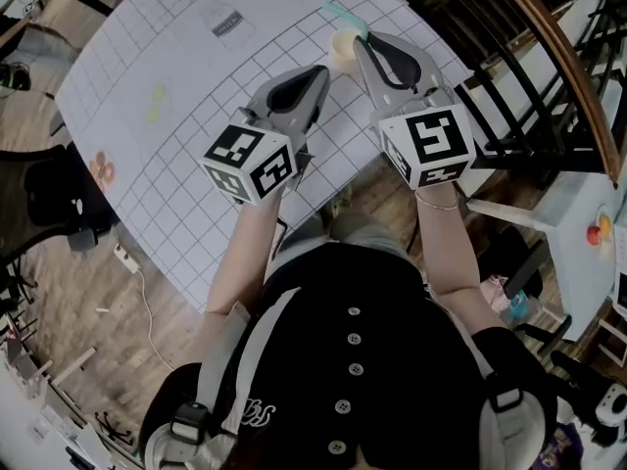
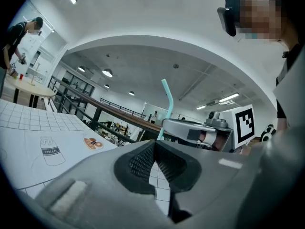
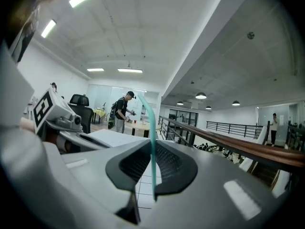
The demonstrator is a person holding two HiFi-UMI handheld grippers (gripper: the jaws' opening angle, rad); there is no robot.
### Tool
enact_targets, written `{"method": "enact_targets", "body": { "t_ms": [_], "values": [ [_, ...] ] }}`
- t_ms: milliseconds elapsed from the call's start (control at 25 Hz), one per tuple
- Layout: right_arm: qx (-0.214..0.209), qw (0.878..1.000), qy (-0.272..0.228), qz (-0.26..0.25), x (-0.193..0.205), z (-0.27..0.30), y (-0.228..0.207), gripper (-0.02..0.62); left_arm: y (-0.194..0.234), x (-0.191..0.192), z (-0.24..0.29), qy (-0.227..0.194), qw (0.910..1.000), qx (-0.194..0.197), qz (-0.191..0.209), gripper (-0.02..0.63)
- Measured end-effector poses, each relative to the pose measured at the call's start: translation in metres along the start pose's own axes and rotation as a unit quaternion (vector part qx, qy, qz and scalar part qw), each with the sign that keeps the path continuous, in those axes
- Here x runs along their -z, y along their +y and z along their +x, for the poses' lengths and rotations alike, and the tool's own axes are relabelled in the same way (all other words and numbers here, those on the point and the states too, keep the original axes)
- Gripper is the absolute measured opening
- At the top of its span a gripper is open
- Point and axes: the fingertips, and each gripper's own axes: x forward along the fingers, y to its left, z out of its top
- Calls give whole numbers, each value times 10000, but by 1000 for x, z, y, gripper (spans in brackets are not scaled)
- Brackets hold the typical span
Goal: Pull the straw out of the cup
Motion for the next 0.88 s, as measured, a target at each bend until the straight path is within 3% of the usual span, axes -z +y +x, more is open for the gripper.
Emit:
{"method": "enact_targets", "body": {
  "t_ms": [280, 640, 880],
  "values": [
    [321, 9952, -550, 746, -28, -48, -2, 31, -29, -12, -12, -75, 9991, 356, 237, 0],
    [895, 9861, -1040, 941, -41, -114, 13, 32, -68, -17, -39, -177, 9959, 761, 458, 0],
    [1018, 9791, -1232, 1255, -35, -145, 28, 32, -91, -17, -60, -349, 9932, 1018, 440, 0]
  ]
}}
